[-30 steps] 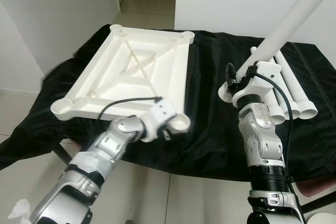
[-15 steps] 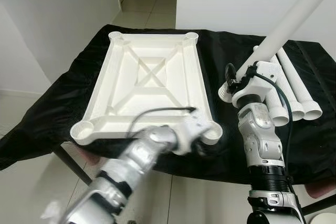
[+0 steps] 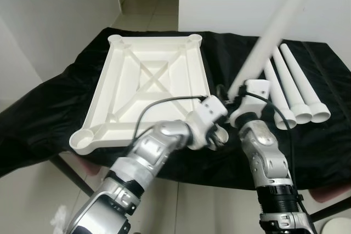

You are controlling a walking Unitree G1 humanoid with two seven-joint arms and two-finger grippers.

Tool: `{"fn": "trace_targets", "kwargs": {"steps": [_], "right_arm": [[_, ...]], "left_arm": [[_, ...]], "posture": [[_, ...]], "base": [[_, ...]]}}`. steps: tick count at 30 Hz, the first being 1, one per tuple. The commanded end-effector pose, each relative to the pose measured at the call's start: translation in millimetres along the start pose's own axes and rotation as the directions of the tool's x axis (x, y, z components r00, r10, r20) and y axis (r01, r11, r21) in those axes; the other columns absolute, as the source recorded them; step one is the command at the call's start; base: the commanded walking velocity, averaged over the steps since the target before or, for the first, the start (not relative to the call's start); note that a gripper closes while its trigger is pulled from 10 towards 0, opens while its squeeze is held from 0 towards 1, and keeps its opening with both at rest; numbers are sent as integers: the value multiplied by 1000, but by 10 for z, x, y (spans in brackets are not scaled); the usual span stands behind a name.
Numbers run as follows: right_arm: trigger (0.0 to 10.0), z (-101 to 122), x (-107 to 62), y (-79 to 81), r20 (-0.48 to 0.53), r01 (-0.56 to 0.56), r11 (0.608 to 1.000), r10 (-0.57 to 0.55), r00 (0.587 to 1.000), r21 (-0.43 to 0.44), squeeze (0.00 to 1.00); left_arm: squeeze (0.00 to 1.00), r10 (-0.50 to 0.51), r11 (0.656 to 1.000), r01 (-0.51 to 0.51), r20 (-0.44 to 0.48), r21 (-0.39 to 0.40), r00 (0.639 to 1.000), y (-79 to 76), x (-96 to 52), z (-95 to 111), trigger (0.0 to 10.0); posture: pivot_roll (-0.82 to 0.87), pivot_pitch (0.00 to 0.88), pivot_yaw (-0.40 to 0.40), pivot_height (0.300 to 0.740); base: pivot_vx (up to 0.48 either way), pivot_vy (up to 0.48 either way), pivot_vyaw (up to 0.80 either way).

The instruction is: Building children table

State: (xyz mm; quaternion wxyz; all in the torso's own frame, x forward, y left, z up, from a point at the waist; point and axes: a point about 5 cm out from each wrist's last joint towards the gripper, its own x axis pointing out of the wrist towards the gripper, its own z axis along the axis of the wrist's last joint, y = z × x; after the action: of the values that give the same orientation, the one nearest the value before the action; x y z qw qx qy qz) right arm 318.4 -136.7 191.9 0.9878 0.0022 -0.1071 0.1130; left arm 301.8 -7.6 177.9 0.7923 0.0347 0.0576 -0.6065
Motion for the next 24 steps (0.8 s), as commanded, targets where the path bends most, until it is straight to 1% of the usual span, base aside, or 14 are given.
{"fn": "trace_targets", "kwargs": {"steps": [1,2,4,6,7,8,10,11,14,15,16,17,19,24], "right_arm": [[10000,-214,-105,46,-81,-44,999,42,996,-15,0],[10000,-214,-105,46,-81,-44,999,42,996,-15,0],[10000,-239,-114,63,-89,-58,998,57,994,-11,0],[10000,-239,-114,63,-89,-58,998,57,994,-11,0],[10000,-249,-112,77,-92,-68,998,68,993,-5,0],[10000,-249,-112,77,-92,-68,998,68,993,-5,0],[10000,-239,-89,78,-80,-57,998,58,995,13,0],[10000,-239,-89,78,-80,-57,998,58,995,13,0],[10000,-146,-51,7,-12,10,999,-9,1000,45,0],[10000,-146,-51,7,-12,10,999,-9,1000,45,0],[10000,-87,-40,-32,28,41,998,-43,999,56,0],[10000,-87,-40,-32,28,41,998,-43,999,56,0],[10000,67,-28,-124,116,94,986,-110,987,137,0],[10000,143,-38,-184,153,111,974,-142,978,198,0]], "left_arm": [[0,147,989,-149,87,14,985,250,-315,215,10000],[0,147,989,-149,87,14,985,250,-315,215,10000],[0,190,981,-191,66,15,980,308,-395,169,10000],[0,190,981,-191,66,15,980,308,-395,169,10000],[0,216,976,-217,56,14,975,336,-459,133,10000],[0,216,976,-217,56,14,975,336,-459,133,10000],[0,257,966,-258,30,26,966,365,-554,67,10000],[0,257,966,-258,30,26,966,365,-554,67,10000],[0,266,963,-266,10,28,964,336,-602,31,10000],[0,266,963,-266,10,28,964,336,-602,31,10000],[0,267,964,-267,1,24,964,328,-608,21,10000],[0,267,964,-267,1,24,964,328,-608,21,10000],[0,273,962,-272,-18,26,962,313,-626,5,10000],[0,298,955,-297,-41,19,954,335,-651,-29,10000]], "posture": [[-26,54,25,740],[-26,54,25,740],[-24,54,22,740],[-24,54,22,740],[-18,51,14,740],[-18,51,14,740],[-11,50,4,740],[-11,50,4,740],[-8,48,-3,740],[-8,48,-3,740],[-6,46,-7,740],[-6,46,-7,740],[-6,46,-7,740],[-14,38,-8,740]], "base": [[0,0,0],[0,0,0],[0,0,0],[0,0,0],[0,0,0],[0,0,0],[0,0,0],[0,0,0],[0,0,0],[0,0,0],[0,0,0],[0,0,0],[0,0,0],[0,0,0]]}}
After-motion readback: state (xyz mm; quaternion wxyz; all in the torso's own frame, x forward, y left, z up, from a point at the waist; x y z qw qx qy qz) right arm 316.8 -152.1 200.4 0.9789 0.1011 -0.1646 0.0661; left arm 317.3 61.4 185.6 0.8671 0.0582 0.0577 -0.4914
